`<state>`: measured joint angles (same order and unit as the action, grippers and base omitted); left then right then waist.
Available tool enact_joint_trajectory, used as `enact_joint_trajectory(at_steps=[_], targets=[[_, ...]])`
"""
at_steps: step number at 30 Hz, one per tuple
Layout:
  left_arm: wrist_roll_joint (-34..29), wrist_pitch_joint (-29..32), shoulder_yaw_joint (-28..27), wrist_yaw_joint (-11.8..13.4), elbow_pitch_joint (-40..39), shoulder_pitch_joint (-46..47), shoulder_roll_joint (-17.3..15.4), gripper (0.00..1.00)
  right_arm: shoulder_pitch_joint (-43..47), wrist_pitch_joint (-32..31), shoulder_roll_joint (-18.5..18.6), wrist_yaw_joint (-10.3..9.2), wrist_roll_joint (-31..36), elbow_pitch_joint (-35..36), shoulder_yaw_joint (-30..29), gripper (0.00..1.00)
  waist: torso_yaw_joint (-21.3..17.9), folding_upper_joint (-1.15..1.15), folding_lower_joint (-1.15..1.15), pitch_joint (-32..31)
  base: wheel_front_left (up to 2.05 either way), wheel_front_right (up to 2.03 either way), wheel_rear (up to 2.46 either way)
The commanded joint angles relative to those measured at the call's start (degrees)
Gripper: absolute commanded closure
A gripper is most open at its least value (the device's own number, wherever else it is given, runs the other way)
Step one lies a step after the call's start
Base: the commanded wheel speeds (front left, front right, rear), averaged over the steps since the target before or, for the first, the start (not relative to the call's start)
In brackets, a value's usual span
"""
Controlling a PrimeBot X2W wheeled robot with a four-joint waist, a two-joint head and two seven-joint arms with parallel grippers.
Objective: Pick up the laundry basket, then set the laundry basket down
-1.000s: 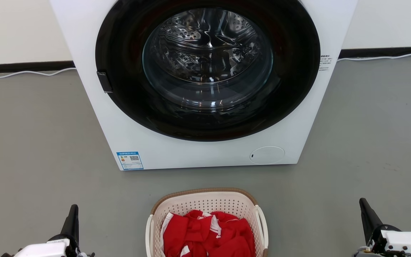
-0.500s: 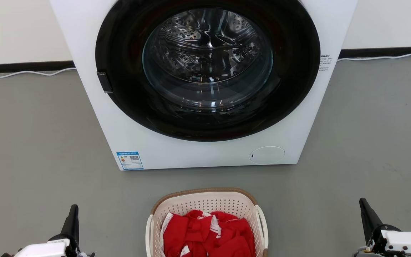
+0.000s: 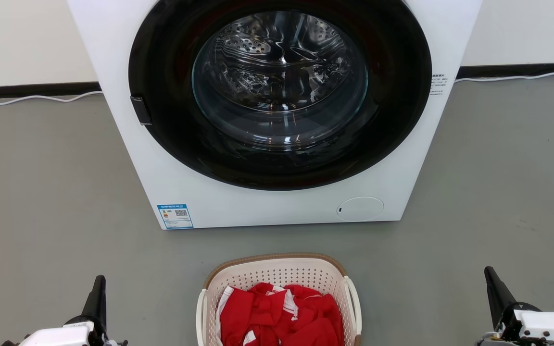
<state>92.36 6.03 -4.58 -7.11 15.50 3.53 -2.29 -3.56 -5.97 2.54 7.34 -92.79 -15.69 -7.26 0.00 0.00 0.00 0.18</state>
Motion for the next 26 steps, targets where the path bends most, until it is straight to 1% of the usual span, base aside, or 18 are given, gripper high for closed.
enact_joint_trajectory(at_steps=[1,26], targets=[[-0.2,0.4,-1.9,-0.4,-1.5,2.7,-0.7,1.0,-2.6,-0.4,0.5,0.14,0.5,1.7,0.9,1.0,0.0,0.0,0.0,0.0,0.0,0.0,0.0],[-0.2,0.5,-1.9,-0.4,-1.5,2.7,-0.6,1.0,-2.6,-0.4,0.5,0.14,0.5,1.7,0.8,1.0,0.0,0.0,0.0,0.0,0.0,0.0,0.0]])
